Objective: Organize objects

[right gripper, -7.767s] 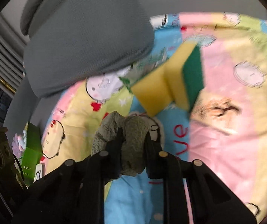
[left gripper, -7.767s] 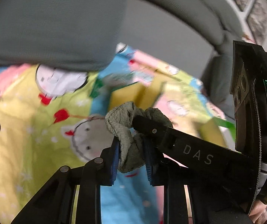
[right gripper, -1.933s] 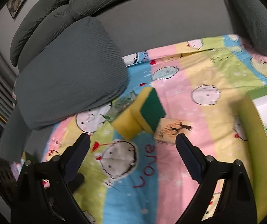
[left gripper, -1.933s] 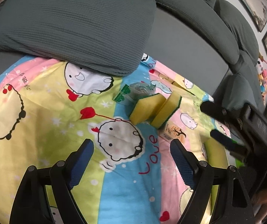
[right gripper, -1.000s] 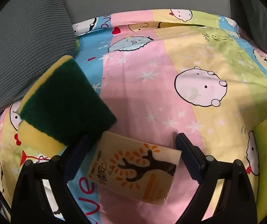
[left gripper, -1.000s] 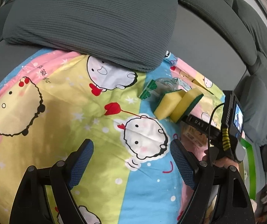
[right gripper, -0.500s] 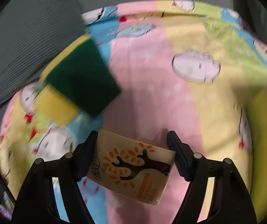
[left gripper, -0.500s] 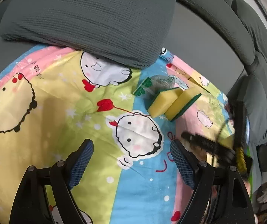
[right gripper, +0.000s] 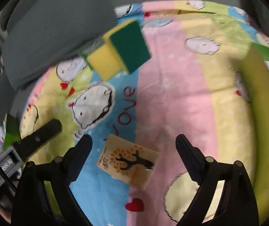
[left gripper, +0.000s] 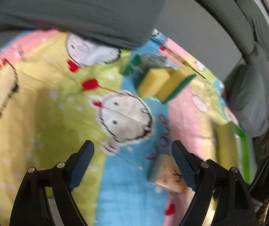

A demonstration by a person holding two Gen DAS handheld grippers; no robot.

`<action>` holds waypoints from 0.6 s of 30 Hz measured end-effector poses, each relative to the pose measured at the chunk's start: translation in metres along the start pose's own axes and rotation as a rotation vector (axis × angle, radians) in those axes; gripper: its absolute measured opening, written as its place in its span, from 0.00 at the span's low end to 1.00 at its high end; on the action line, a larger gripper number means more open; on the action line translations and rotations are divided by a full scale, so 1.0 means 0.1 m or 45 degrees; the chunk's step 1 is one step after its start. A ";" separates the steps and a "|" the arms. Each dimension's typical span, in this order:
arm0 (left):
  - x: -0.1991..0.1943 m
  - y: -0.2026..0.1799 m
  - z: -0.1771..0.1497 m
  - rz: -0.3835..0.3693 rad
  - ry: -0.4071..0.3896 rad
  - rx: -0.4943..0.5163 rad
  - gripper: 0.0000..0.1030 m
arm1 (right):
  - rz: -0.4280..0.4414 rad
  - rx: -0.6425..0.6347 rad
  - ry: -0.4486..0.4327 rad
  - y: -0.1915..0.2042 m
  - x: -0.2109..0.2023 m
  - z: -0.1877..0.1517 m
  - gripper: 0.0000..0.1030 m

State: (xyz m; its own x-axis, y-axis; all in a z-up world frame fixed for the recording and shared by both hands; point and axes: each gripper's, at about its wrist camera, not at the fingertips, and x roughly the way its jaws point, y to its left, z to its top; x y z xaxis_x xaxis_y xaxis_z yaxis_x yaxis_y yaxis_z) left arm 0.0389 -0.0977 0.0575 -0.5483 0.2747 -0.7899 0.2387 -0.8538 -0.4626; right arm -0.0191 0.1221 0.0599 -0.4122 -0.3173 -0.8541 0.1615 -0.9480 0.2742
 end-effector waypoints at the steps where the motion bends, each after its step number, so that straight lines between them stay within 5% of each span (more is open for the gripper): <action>1: 0.03 0.00 -0.01 -0.025 0.028 -0.002 0.82 | 0.003 0.025 -0.022 -0.06 -0.04 0.02 0.88; 6: 0.08 -0.03 -0.05 -0.028 0.079 0.003 0.82 | 0.133 0.195 -0.064 -0.36 -0.13 0.12 0.79; 13: 0.23 -0.18 -0.14 -0.064 0.177 0.071 0.82 | 0.206 0.253 -0.056 -0.43 -0.13 0.14 0.42; 18: 0.30 -0.30 -0.21 -0.127 0.244 0.109 0.81 | 0.272 0.251 -0.020 -0.42 -0.08 0.14 0.43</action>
State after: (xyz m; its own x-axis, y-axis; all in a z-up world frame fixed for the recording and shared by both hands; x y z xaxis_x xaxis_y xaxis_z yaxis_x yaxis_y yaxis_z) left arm 0.0321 -0.0540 0.0393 -0.4018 0.4313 -0.8078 0.1174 -0.8506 -0.5125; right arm -0.0354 0.1644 0.0619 -0.4016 -0.5091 -0.7613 0.0697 -0.8458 0.5289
